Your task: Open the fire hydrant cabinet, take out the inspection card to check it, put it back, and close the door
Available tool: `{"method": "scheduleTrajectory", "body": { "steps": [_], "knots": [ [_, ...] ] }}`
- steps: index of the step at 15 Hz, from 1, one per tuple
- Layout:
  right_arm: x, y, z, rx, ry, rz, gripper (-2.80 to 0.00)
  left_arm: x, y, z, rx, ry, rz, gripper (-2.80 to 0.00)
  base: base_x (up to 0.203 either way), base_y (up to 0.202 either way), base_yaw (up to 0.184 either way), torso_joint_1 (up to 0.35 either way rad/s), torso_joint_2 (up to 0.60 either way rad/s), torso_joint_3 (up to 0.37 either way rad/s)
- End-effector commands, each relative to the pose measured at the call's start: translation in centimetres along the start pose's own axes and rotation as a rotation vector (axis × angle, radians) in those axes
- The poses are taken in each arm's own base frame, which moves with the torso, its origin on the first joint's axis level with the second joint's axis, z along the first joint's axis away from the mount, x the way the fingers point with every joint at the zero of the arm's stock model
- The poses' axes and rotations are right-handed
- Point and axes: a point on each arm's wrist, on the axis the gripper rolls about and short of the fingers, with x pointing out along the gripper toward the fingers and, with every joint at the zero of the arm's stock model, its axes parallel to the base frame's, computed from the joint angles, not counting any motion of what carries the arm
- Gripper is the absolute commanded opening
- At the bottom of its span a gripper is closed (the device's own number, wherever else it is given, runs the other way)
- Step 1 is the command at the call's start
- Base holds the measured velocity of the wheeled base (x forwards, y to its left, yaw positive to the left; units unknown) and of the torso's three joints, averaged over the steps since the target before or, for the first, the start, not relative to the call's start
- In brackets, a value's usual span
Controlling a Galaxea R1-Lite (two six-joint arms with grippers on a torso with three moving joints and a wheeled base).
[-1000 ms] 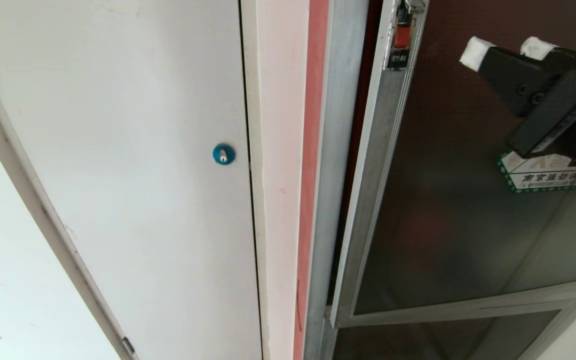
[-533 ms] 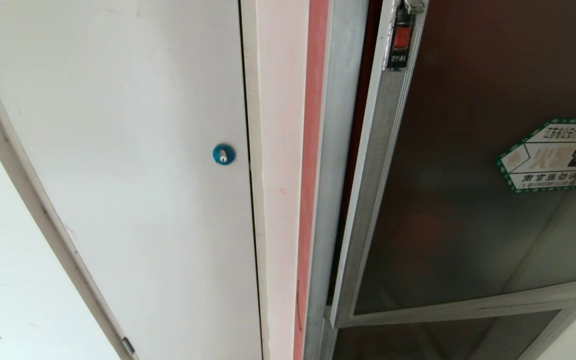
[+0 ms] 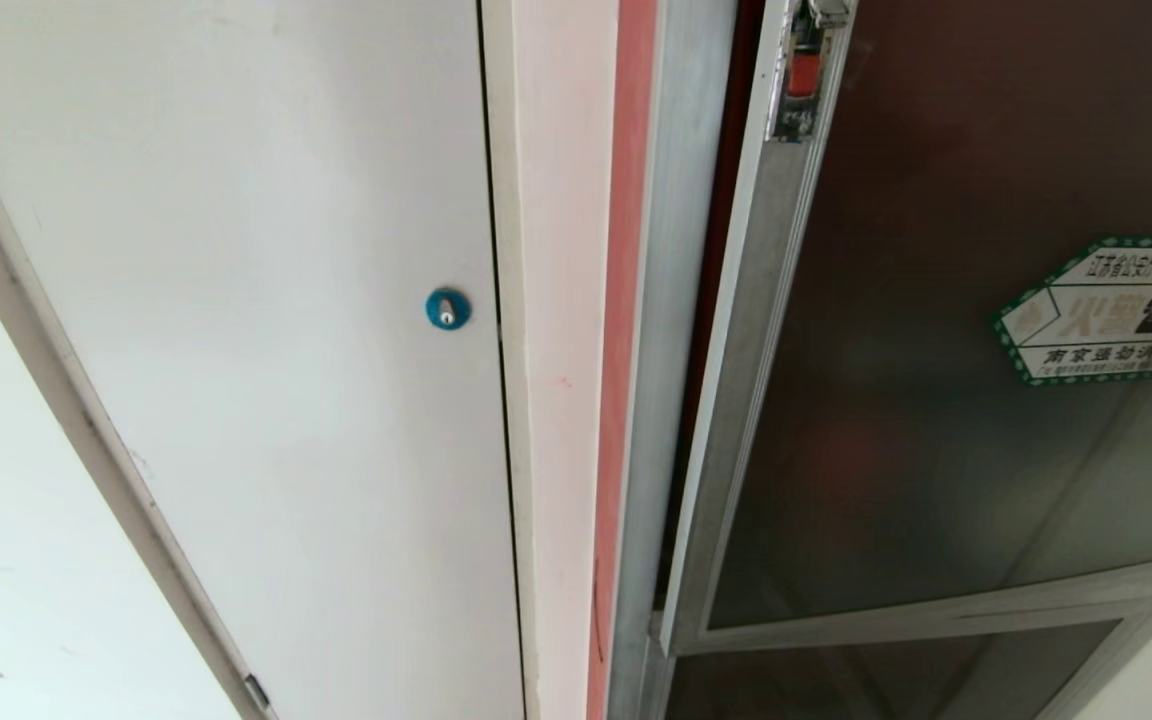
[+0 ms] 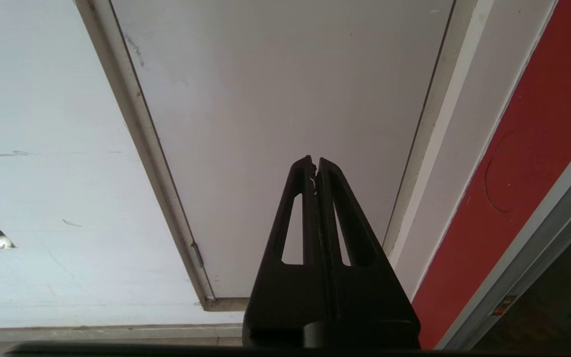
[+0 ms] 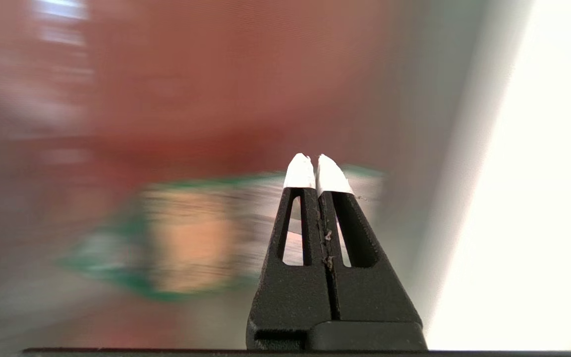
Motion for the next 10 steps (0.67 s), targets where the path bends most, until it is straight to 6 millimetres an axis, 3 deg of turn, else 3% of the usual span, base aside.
{"method": "scheduleTrajectory", "body": {
  "steps": [1,3,6,10],
  "knots": [
    [-2.4,-3.3,0.7,-0.025,-0.023,-0.181,-2.8,0.0,0.0,0.0,0.0,-0.001,0.001,-2.8,0.0,0.0,0.0,0.0,0.0,0.0],
    [-5.2,-5.1,0.6,-0.077,-0.008,-0.313,-2.8,0.0,0.0,0.0,0.0,-0.001,0.001,-2.8,0.0,0.0,0.0,0.0,0.0,0.0],
    [-9.1,-6.5,-0.1,-0.097,-0.002,-0.345,-2.8,0.0,0.0,0.0,0.0,-0.001,-0.001,-2.8,0.0,0.0,0.0,0.0,0.0,0.0],
    [-13.2,-7.3,-3.7,-0.122,0.03,-0.33,-2.8,0.0,0.0,0.0,0.0,-0.001,-0.001,-2.8,0.0,0.0,0.0,0.0,0.0,0.0]
  ]
}}
